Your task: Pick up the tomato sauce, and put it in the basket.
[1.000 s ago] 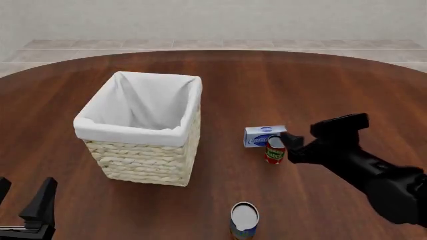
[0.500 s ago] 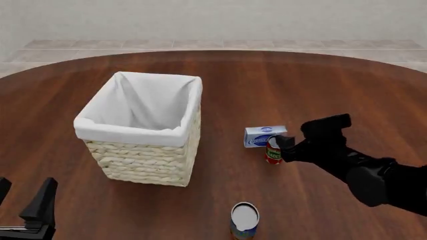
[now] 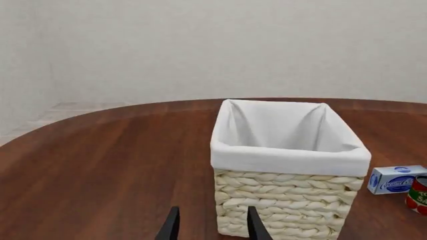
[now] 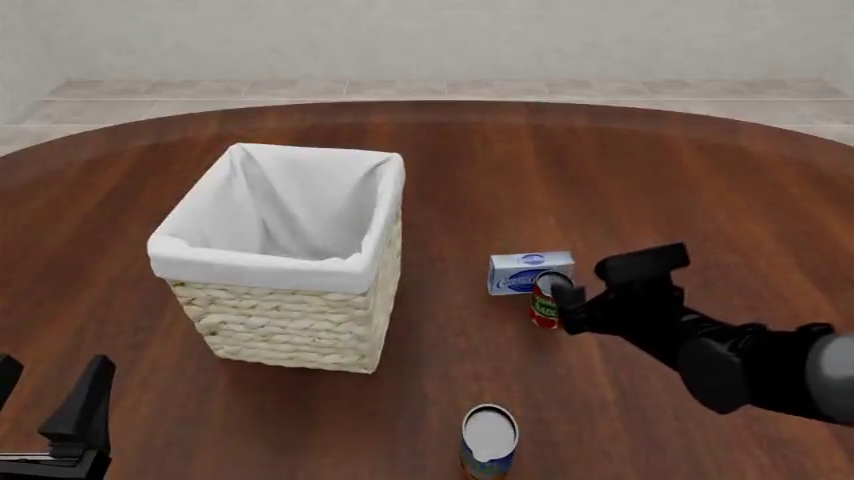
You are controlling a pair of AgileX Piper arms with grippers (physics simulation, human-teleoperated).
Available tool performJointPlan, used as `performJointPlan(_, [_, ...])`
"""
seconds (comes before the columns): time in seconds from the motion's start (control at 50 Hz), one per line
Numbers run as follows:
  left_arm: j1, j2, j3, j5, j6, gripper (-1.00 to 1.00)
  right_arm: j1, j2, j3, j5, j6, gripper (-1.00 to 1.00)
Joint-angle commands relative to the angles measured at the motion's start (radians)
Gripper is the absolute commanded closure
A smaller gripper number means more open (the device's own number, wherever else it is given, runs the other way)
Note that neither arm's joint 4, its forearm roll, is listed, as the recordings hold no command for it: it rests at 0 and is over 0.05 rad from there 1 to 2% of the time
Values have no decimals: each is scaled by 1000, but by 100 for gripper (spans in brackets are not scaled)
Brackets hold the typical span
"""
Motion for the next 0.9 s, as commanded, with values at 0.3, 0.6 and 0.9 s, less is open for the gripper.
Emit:
performJointPlan(0.3, [0, 0, 0, 0, 0, -100, 7, 117, -24, -71, -1, -100])
performJointPlan(0.6, [0, 0, 0, 0, 0, -100, 13, 173, -74, -68, -12, -100])
performJointPlan(0.9, [0, 0, 0, 0, 0, -100, 15, 215, -104, -74, -17, -100])
